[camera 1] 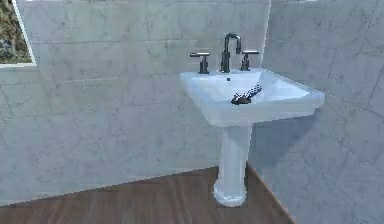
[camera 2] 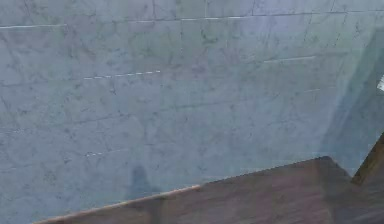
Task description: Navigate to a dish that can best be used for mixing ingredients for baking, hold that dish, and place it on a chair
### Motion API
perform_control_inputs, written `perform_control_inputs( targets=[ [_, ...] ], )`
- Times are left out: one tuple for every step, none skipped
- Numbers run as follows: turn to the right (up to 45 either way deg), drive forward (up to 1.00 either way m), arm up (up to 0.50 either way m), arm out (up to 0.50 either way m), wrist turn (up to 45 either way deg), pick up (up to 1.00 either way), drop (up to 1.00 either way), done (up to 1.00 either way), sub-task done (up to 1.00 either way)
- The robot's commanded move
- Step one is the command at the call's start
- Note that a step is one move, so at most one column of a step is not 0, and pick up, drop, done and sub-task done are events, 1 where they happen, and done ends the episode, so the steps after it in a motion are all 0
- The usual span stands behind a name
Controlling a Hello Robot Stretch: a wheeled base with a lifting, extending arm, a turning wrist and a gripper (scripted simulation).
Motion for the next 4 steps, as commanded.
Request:
perform_control_inputs(
  targets=[
    [-45.0, 0.0, 0.0, 0.0, 0.0, 0.0, 0.0, 0.0, 0.0],
    [-45.0, 0.0, 0.0, 0.0, 0.0, 0.0, 0.0, 0.0, 0.0],
    [-18.0, 0.0, 0.0, 0.0, 0.0, 0.0, 0.0, 0.0, 0.0],
    [0.0, 1.0, 0.0, 0.0, 0.0, 0.0, 0.0, 0.0, 0.0]
  ],
)
